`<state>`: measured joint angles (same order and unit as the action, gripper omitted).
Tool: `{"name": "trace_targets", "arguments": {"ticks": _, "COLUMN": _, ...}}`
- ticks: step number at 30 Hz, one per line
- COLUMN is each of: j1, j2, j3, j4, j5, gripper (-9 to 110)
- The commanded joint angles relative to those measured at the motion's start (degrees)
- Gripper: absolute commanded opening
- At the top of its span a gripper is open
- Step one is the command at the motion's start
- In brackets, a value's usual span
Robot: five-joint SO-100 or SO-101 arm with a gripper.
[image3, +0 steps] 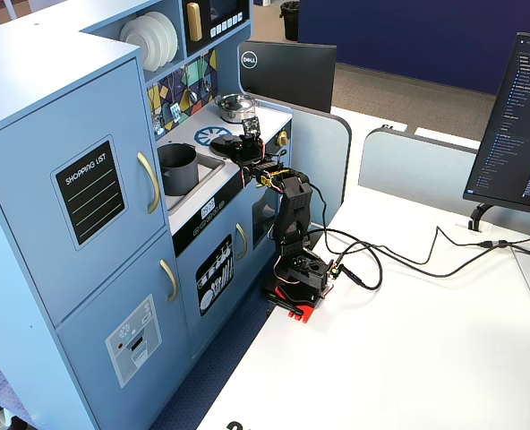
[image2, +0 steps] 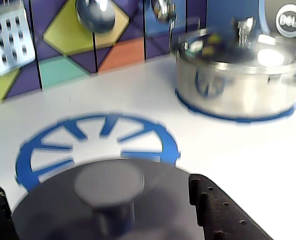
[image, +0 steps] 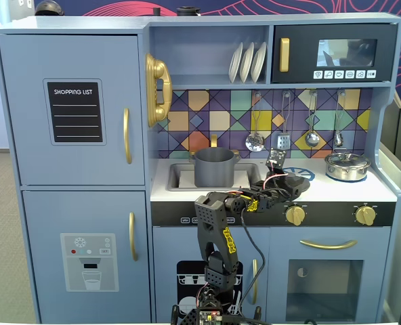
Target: Take off the lid from the gray recipient and place it on the counter
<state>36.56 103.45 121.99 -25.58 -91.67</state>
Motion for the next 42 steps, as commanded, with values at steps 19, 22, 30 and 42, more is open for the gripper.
{"name": "trace_targets", "arguments": {"ticks": 19, "j1": -19.86, "j2": 58.71, "j3": -1.32, "j4": 64.07, "j5": 9.23, "gripper": 0}}
{"name": "trace_targets", "arguments": {"ticks": 22, "j1": -26.19, "j2": 64.07, "j3": 2.64, "j4": 72.51, "j5": 5.01, "gripper": 0}}
{"name": "trace_targets", "arguments": {"ticks": 30, "j1": -37.27, "j2": 68.99, "j3": 20.65, "j4": 89.74, "j5": 2.02, "gripper": 0}}
{"name": "trace_targets", "arguments": {"ticks": 42, "j1": -42.28, "j2": 76.73, "j3": 45.53, "j4": 101.51, "j5": 6.59, "gripper": 0}}
